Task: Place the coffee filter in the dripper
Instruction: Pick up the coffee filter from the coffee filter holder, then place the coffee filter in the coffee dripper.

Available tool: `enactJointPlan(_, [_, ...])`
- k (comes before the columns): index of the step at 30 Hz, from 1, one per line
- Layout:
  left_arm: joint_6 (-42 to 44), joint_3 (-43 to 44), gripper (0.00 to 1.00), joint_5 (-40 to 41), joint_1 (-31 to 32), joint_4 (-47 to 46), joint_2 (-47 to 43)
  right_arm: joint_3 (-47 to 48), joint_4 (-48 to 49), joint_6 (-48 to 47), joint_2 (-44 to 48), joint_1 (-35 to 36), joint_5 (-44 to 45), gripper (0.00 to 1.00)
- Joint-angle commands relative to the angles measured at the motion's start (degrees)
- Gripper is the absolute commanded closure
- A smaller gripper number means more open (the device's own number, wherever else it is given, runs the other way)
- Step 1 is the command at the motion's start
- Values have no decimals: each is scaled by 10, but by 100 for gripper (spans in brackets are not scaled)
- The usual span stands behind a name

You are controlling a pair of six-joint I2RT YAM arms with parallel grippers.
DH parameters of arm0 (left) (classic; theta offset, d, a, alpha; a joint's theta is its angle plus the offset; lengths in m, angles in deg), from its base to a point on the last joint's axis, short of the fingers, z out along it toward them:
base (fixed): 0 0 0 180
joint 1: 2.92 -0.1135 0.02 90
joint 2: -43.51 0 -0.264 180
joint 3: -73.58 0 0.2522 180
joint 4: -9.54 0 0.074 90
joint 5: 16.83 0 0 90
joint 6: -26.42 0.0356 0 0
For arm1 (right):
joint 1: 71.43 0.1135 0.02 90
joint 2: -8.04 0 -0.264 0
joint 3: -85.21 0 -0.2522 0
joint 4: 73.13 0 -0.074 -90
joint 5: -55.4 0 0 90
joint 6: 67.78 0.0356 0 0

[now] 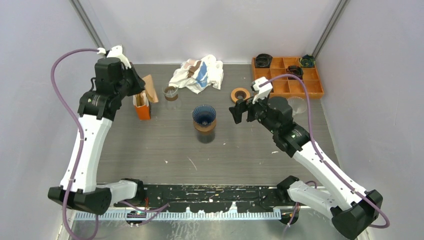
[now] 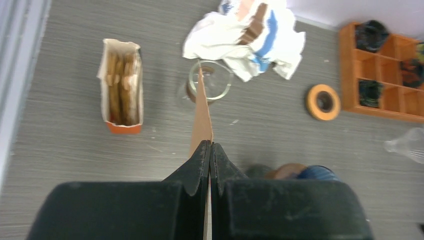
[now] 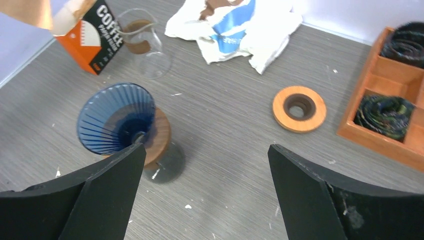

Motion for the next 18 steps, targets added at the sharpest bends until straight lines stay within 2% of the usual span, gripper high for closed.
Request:
enactJointPlan(1, [-60,-19,100,-18,42,-72,-57,29,82,-25,-15,40,17,0])
enactJointPlan(8, [-111,-47,100,-24,112,-118,-89,39,143,-62,-41,104,42,0])
enactJointPlan(18, [-148,-97,100,43,228,-185,-109,-9,306,-171,-58,190,65,4])
